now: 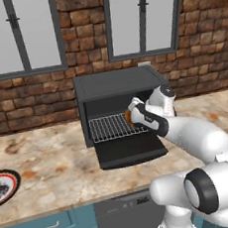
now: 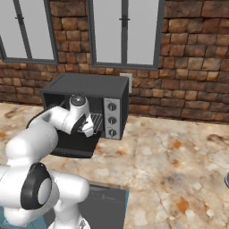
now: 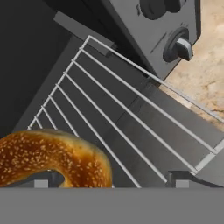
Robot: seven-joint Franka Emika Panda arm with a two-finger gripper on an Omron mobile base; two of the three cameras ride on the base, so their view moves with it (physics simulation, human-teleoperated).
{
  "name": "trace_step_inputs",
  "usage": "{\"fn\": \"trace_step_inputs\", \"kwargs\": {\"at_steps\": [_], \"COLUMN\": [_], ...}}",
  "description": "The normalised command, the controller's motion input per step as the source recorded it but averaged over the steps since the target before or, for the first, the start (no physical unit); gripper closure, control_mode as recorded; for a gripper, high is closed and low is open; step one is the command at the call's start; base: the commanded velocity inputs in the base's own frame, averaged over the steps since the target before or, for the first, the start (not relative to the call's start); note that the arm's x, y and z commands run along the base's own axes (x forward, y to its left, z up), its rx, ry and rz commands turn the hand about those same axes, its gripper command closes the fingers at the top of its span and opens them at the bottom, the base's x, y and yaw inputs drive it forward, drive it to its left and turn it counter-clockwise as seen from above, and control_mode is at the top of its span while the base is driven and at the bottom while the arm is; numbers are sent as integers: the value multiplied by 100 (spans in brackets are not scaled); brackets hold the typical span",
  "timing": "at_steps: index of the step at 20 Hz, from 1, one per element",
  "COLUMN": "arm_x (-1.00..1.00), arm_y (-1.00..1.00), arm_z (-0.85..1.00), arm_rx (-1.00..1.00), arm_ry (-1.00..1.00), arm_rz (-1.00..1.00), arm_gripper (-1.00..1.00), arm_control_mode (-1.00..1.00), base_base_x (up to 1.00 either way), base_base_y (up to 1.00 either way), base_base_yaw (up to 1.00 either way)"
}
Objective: Pick up the bagel from the plate, place it on the toaster oven rack, close the door, and set the timer.
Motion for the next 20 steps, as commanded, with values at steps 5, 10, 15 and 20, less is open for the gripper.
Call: {"fn": "trace_step_inputs", "kwargs": {"at_steps": [5, 10, 15, 20], "arm_x": [-16, 3, 2, 8], "arm_y": [-10, -3, 0, 0], "arm_z": [44, 54, 61, 55], "arm_rx": [6, 10, 10, 8], "arm_ry": [-8, 0, 8, 18], "arm_rz": [0, 0, 0, 0], "arm_gripper": [-100, -100, -100, -100], "arm_control_mode": [-100, -100, -100, -100], "base_base_x": [0, 0, 0, 0], "base_base_y": [0, 0, 0, 0], "base_base_yaw": [0, 0, 0, 0]}}
